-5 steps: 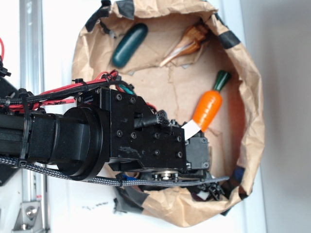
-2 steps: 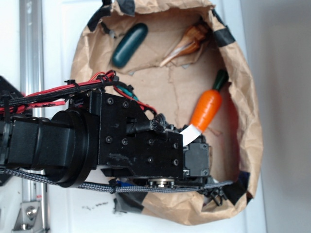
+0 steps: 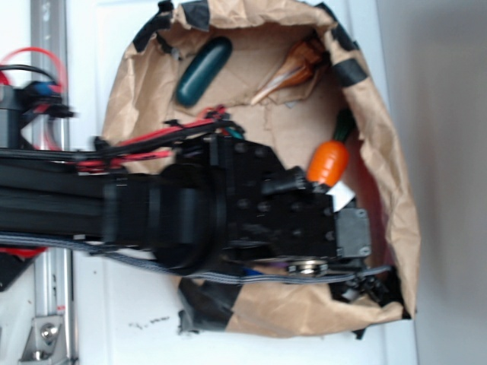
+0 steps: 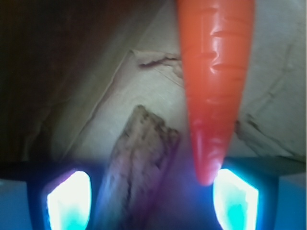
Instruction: Grab the wood chip.
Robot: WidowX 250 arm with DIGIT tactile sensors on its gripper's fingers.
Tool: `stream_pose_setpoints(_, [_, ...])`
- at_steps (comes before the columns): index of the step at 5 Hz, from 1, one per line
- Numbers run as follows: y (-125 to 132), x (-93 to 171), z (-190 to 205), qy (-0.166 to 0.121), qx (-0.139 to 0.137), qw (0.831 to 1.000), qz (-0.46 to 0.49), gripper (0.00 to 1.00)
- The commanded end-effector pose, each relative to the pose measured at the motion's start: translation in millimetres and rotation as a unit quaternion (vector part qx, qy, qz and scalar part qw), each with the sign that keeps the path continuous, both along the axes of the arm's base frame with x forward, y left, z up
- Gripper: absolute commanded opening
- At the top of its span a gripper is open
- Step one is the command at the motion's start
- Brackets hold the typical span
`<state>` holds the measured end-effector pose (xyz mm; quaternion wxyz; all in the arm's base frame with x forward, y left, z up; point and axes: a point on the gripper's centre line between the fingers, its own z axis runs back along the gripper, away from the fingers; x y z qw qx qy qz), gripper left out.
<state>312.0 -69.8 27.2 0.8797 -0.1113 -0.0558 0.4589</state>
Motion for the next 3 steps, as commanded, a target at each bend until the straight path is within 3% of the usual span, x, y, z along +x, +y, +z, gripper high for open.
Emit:
stream_pose_setpoints(1, [-20,22,-10,0.01,0.002,1.0,-0.021,1.0])
stream_pose_setpoints(2, [-17,12,-7,0.013,0.0,0.999,-0.031,0.0])
stream_pose_setpoints(3, [-8,-6,10,-0.001,0.001,1.0,-0.025,0.0])
